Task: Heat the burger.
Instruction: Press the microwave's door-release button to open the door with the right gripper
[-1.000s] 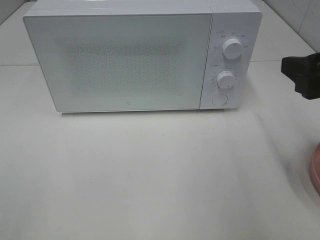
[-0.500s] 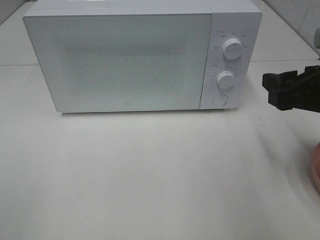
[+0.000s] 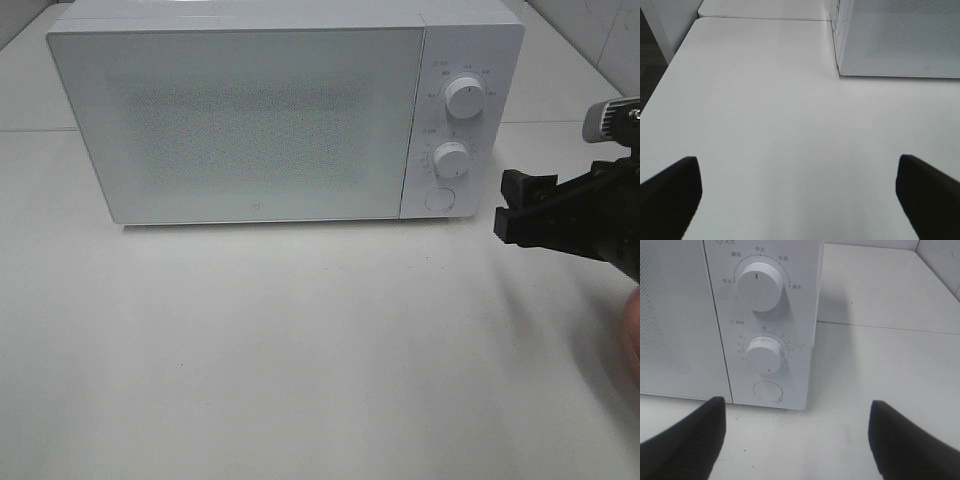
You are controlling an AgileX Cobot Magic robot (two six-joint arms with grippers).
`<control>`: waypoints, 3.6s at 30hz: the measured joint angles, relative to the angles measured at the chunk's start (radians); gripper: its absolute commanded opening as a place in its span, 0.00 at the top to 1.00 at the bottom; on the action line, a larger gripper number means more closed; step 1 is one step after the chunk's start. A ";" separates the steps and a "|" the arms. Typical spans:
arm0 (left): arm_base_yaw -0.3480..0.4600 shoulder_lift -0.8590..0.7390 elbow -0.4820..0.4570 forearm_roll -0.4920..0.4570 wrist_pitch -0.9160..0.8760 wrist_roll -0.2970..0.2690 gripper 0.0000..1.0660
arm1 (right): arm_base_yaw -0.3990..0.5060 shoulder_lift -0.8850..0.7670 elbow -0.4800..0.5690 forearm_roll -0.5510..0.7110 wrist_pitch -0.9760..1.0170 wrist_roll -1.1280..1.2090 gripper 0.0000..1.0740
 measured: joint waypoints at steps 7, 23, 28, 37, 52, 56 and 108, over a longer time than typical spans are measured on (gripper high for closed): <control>0.000 0.000 0.000 0.000 0.000 0.000 0.08 | 0.089 0.067 0.000 0.090 -0.086 -0.004 0.31; 0.000 0.000 0.000 0.000 0.000 0.000 0.08 | 0.097 0.088 0.000 0.095 -0.119 0.509 0.68; 0.000 0.000 0.000 0.000 0.000 0.000 0.08 | 0.097 0.088 0.000 0.094 -0.119 0.887 0.85; 0.000 0.000 0.000 0.000 0.000 0.000 0.08 | 0.097 0.088 0.000 0.093 -0.032 1.430 1.00; 0.000 0.000 0.000 0.000 0.000 0.000 0.08 | 0.097 0.129 -0.001 0.090 0.076 1.578 1.00; 0.000 0.000 0.000 0.000 0.000 0.000 0.08 | 0.097 0.166 -0.002 0.088 0.076 1.598 1.00; 0.000 0.000 0.000 0.000 0.000 0.000 0.08 | -0.127 0.688 -0.454 -0.323 0.024 1.820 1.00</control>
